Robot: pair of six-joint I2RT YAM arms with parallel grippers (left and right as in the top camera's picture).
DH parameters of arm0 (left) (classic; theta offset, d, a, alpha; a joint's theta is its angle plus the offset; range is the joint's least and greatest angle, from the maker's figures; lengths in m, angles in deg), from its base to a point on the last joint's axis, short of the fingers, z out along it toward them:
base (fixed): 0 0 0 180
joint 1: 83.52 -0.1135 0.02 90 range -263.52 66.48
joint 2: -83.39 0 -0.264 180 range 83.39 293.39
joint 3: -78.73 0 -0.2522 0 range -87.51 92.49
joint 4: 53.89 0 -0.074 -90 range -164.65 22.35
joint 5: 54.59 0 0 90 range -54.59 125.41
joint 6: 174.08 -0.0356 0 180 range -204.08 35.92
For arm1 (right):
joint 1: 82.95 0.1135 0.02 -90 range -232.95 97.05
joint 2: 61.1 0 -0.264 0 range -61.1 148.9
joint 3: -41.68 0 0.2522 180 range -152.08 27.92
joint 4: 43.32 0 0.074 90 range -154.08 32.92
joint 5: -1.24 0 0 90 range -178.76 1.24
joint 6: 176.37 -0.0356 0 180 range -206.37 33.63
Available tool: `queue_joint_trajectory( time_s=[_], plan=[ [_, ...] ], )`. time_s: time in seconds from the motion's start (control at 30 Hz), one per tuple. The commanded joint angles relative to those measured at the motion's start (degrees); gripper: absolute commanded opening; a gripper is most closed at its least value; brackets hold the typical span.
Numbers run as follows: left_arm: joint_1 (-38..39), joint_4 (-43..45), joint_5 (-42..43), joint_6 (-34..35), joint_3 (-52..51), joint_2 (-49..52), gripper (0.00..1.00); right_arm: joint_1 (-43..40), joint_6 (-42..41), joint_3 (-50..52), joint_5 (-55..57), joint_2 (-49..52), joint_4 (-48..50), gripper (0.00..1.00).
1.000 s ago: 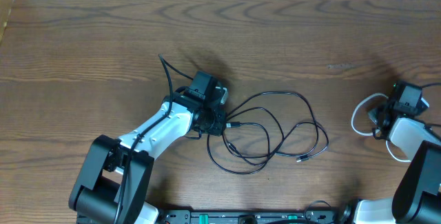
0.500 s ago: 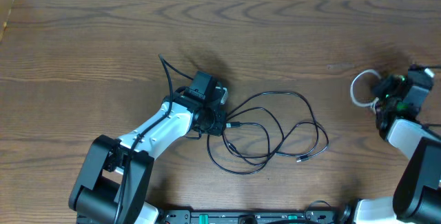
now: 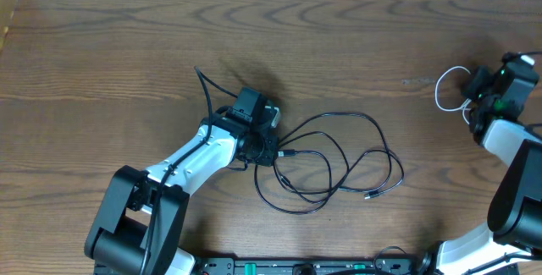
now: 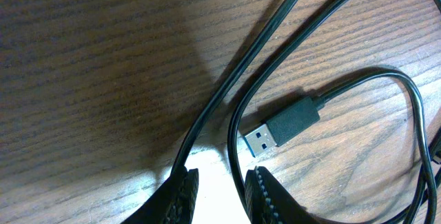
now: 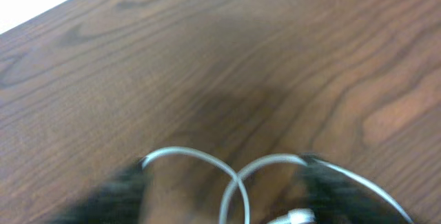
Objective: Untangle cables
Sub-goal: 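Lower the white cable at the right side and release it, then move the open right gripper back toward the black cable at center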
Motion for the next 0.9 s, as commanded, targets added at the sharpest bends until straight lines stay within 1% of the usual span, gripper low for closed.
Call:
queue_joint_trajectory(
  time_s=[0.0,0.03,0.07,0.17,0.2,0.3,0.37,0.5,0.57,0.67,0.87],
  plan=[
    [-0.3,0.2,-0.4,0.1,0.8,0.1,0.29,0.5,1.6,-2.1,-0.2,-0.9,-2.4,0.82],
    [-0.3,0.2,-0.4,0.1,0.8,0.1,0.29,0.9,2.2,-2.1,-0.7,-1.4,-2.9,0.84],
    [-0.3,0.3,-0.4,0.1,0.8,0.1,0.29,1.5,4.0,-2.1,-1.7,-1.9,-3.4,0.99],
    [-0.3,0.5,-0.4,0.1,0.8,0.1,0.29,3.9,10.1,-2.1,-2.1,-3.4,-4.7,0.99],
    [-0.3,0.5,-0.4,0.1,0.7,0.1,0.29,5.7,13.4,-2.1,-2.1,-4.4,-5.6,0.99],
    [-0.3,0.6,-0.4,0.1,0.7,0.1,0.29,10.5,21.0,-2.1,-6.6,-6.2,-8.3,0.99],
    [-0.3,0.9,-0.4,0.1,0.7,0.1,0.29,13.7,23.5,-2.1,-8.3,-6.5,-10.1,0.99],
    [-0.3,1.5,-0.4,0.1,0.7,0.1,0.29,19.3,23.7,-2.1,-8.0,-6.4,-15.8,0.99],
    [-0.3,1.5,-0.4,0.1,0.7,0.1,0.31,21.7,23.7,-2.1,-8.0,-6.3,-20.4,0.99],
    [-0.3,1.5,-0.4,0.1,0.7,0.1,0.37,23.5,23.6,-2.1,-8.1,-6.3,-26.6,0.99],
    [-0.3,0.4,-0.4,0.1,0.7,0.1,0.38,24.3,23.0,-2.1,-9.1,-6.4,-34.9,0.99]
  ],
)
